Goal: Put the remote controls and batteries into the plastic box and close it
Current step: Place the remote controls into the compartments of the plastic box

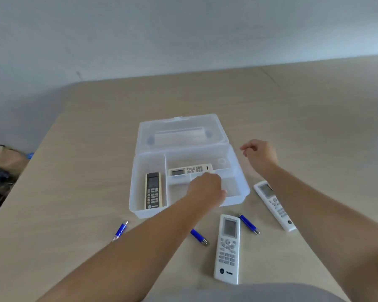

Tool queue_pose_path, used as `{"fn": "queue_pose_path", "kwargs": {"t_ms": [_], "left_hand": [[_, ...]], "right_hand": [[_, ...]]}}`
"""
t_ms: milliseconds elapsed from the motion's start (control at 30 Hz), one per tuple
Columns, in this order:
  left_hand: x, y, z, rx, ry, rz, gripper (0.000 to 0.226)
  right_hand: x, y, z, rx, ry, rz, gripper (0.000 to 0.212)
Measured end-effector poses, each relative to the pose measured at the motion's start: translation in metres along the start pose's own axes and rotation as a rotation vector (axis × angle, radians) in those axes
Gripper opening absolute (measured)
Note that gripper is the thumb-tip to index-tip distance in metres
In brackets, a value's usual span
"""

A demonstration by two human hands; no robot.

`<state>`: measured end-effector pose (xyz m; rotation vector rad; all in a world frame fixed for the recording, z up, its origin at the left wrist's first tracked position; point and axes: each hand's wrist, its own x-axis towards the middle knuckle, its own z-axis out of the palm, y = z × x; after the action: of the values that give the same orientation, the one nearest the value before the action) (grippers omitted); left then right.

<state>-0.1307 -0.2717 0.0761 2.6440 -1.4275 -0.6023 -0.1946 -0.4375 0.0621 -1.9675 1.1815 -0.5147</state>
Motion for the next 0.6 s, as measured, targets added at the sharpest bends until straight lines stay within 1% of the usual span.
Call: {"fn": "queue_pose_path", "kwargs": {"t_ms": [67,133,200,233,267,300,367,400,433,500,600], "left_hand": [[-0.015,0.018,0.02,0.051,-0.131,0.041,0.026],[-0.023,0.027,0.04,0.134,-0.216,0.042,0.022],[-0.029,0.03,0.055,0.172,-0.24,0.002,0.022],[-0.032,0.031,0.062,0.14,-0.241,-0.023,0.025],[-0.034,0.031,0.068,0.086,-0.233,-0.049,0.031],[-0.035,0.032,0.076,0.047,-0.215,-0.069,0.046],[-0.038,0.035,0.091,0.02,-0.184,-0.117,0.085],[-0.039,0.037,0.101,0.044,-0.183,-0.133,0.094],[-0.038,0.038,0.11,0.085,-0.174,-0.144,0.098],[-0.039,0.039,0.12,0.134,-0.162,-0.168,0.096],[-0.039,0.039,0.12,0.071,-0.172,-0.231,0.091]], "right_hand": [[-0.018,0.033,-0.022,-0.075,0.038,0.055,0.032],[-0.037,0.064,-0.034,-0.178,0.007,0.125,0.031],[-0.052,0.094,-0.038,-0.301,-0.056,0.182,0.03],[-0.06,0.107,-0.038,-0.361,-0.098,0.195,0.03],[-0.067,0.117,-0.034,-0.423,-0.135,0.187,0.03],[-0.073,0.127,-0.03,-0.473,-0.159,0.175,0.031],[-0.081,0.136,-0.022,-0.52,-0.152,0.143,0.034],[-0.083,0.137,-0.019,-0.533,-0.133,0.127,0.035],[-0.084,0.136,-0.017,-0.554,-0.115,0.11,0.035],[-0.087,0.136,-0.015,-0.586,-0.099,0.098,0.034],[-0.091,0.135,-0.012,-0.464,-0.102,0.159,0.035]]}}
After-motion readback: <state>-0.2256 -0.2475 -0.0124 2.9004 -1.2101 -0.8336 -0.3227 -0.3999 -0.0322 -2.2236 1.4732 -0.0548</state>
